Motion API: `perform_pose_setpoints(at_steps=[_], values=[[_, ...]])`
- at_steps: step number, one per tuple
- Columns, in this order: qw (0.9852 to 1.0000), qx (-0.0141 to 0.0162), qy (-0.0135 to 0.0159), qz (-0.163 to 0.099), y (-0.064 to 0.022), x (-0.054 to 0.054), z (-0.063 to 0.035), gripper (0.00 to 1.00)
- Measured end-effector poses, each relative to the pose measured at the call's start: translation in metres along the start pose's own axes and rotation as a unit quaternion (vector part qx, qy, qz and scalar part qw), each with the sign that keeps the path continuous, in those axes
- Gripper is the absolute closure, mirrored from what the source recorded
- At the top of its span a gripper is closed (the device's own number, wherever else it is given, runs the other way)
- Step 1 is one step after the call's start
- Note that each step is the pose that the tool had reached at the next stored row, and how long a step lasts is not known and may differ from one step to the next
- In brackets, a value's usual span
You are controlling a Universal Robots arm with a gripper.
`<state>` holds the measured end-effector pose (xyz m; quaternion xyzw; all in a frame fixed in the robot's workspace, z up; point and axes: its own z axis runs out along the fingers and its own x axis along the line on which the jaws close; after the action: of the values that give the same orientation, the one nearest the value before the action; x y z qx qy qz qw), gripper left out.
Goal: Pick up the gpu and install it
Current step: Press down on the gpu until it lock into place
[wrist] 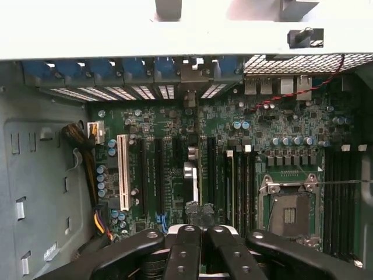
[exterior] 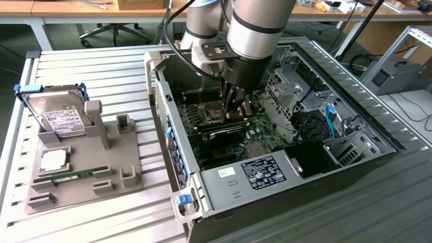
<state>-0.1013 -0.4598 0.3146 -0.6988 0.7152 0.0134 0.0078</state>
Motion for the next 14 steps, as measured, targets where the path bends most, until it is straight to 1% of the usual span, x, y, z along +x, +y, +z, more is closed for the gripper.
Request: perform_pose_setpoints(at_steps=[1, 2, 4, 5, 7, 9, 14], values=[[1.0000, 0.0002, 0.0003, 0.000, 0.0066, -0.003, 0.0018, 0.89], [1.0000, 0.0001, 0.0003, 0.000, 0.0076, -0.003, 0.0090, 0.89], [1.0000, 0.0001, 0.0003, 0.000, 0.0136, -0.004, 0.0183, 0.89], [1.0000, 0.0001, 0.0003, 0.000, 0.0151, -0.005, 0.0225, 0.89], [1.0000, 0.0002, 0.0002, 0.000, 0.0174, -0.009, 0.0280, 0.89], [1.0000, 0.0001, 0.0003, 0.000, 0.0174, -0.009, 0.0301, 0.89], [1.0000, 0.0001, 0.0003, 0.000, 0.0174, -0.009, 0.0302, 0.89]])
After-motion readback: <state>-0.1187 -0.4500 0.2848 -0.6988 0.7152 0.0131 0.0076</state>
